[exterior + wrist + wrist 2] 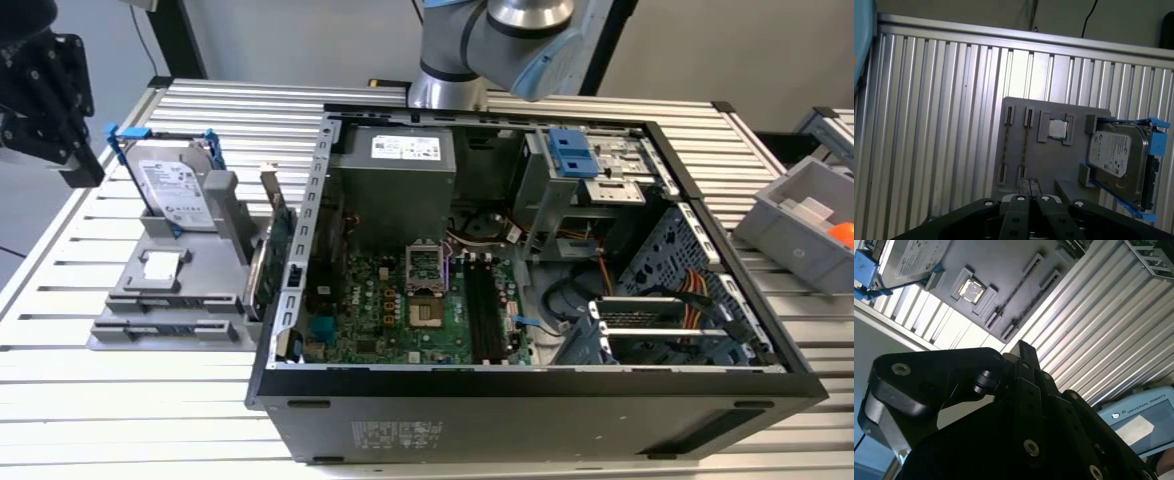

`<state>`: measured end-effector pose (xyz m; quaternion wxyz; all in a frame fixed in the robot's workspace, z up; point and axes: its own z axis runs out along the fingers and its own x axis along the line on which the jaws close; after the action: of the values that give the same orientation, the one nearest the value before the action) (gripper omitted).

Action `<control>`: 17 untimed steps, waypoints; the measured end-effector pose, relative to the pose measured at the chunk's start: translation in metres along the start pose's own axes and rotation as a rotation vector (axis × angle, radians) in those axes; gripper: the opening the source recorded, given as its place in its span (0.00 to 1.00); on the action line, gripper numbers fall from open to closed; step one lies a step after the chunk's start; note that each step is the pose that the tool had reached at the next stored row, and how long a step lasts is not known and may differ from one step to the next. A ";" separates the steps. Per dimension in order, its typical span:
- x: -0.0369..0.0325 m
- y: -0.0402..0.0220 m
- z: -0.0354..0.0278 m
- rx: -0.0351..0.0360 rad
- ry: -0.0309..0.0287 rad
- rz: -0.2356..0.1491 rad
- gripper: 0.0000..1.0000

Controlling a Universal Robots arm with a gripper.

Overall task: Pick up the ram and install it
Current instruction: 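Pick up the ram and move it above insertion slot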

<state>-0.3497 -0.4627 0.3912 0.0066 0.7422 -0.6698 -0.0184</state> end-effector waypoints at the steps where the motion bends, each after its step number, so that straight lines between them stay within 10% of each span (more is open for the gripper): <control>1: 0.0000 0.0002 0.0000 0.0000 0.0000 0.000 1.00; 17: -0.0002 0.0016 0.0031 0.0003 -0.0002 0.012 1.00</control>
<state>-0.3514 -0.4625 0.3882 0.0066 0.7381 -0.6744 -0.0183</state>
